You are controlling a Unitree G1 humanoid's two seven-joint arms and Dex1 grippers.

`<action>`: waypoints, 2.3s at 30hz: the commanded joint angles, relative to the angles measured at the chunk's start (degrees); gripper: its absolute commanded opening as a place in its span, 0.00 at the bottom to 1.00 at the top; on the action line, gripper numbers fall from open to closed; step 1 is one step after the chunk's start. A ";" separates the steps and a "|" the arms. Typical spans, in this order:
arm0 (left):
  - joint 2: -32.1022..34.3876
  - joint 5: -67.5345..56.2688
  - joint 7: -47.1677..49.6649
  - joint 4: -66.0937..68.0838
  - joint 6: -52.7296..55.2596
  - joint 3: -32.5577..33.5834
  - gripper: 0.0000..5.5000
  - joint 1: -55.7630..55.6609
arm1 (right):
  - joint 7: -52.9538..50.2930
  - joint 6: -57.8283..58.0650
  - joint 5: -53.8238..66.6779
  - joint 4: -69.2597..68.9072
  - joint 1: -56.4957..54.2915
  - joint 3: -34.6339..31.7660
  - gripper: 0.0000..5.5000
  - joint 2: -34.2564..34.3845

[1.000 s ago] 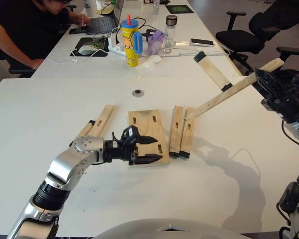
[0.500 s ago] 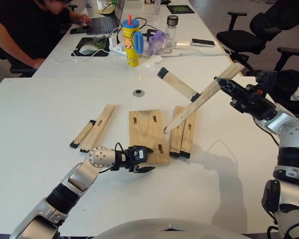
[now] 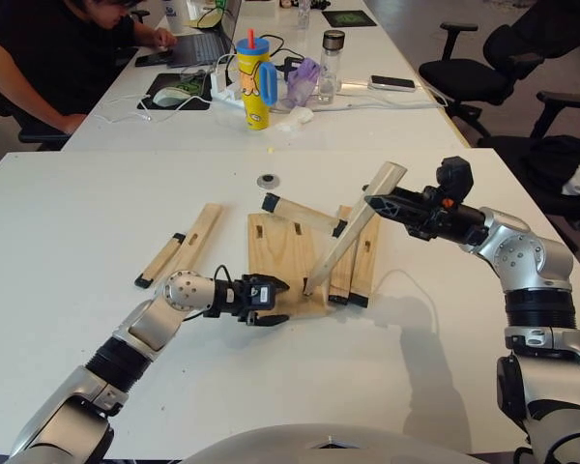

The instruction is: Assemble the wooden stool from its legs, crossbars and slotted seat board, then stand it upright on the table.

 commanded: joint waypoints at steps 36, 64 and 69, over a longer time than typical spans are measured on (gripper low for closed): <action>-1.65 11.88 6.28 8.97 0.49 -9.11 0.57 7.52 | 5.22 -15.07 -14.23 -12.85 1.38 13.27 0.38 -5.49; -2.67 12.07 6.76 10.36 0.98 -9.37 0.57 7.66 | 12.31 -16.52 -15.71 -4.10 -10.17 17.45 0.37 -5.25; -3.29 11.85 7.31 10.00 1.70 -9.26 0.57 8.16 | 12.96 -18.90 -19.36 -1.87 -7.88 18.76 0.37 -6.37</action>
